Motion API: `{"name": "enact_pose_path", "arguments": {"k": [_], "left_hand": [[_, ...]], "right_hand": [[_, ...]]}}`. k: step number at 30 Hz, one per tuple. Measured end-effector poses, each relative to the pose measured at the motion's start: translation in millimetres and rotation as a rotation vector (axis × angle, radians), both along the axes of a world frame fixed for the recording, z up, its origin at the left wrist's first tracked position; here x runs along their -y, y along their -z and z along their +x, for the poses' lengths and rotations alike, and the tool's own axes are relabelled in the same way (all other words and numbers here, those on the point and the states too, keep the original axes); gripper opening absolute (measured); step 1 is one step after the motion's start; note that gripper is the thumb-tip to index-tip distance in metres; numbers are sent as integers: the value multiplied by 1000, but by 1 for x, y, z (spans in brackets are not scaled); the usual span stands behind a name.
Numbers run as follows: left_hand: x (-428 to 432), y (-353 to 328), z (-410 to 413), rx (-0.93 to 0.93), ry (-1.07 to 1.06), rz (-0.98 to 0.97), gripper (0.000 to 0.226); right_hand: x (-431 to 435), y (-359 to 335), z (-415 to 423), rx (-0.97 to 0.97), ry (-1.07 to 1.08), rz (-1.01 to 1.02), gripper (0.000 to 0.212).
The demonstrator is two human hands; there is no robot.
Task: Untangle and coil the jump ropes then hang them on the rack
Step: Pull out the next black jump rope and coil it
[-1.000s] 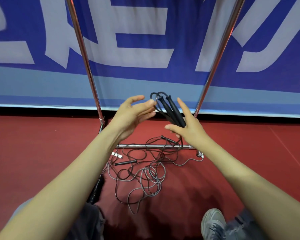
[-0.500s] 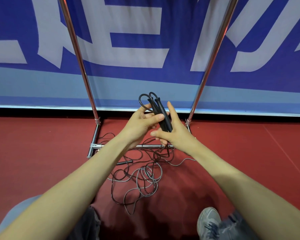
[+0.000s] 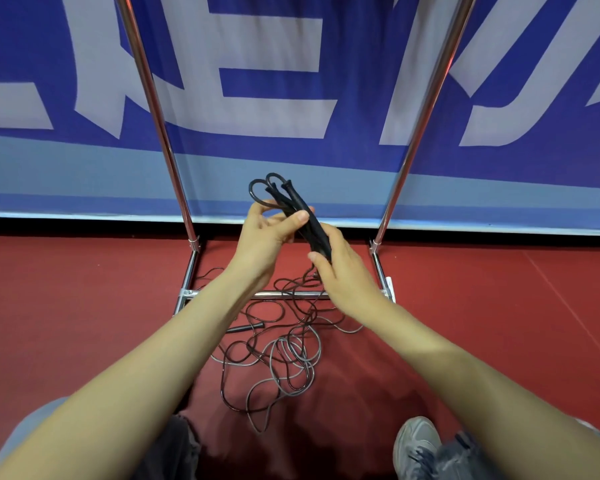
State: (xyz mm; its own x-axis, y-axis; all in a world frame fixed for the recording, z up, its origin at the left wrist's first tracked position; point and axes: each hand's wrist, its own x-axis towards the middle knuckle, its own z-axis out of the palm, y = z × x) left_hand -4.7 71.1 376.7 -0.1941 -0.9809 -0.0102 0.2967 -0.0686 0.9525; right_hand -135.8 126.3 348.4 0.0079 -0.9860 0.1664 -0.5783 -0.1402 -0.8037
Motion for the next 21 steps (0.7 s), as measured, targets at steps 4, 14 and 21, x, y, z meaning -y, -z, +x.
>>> {"name": "enact_pose_path", "arguments": {"k": [4, 14, 21], "left_hand": [[0, 7, -2, -2, 38, 33, 33], [3, 1, 11, -23, 151, 75, 39], [4, 2, 11, 20, 211, 31, 41]], "right_hand": [[-1, 4, 6, -13, -74, -8, 60], [0, -10, -9, 160, -272, 171, 60], [2, -13, -15, 258, -323, 300, 49]]}}
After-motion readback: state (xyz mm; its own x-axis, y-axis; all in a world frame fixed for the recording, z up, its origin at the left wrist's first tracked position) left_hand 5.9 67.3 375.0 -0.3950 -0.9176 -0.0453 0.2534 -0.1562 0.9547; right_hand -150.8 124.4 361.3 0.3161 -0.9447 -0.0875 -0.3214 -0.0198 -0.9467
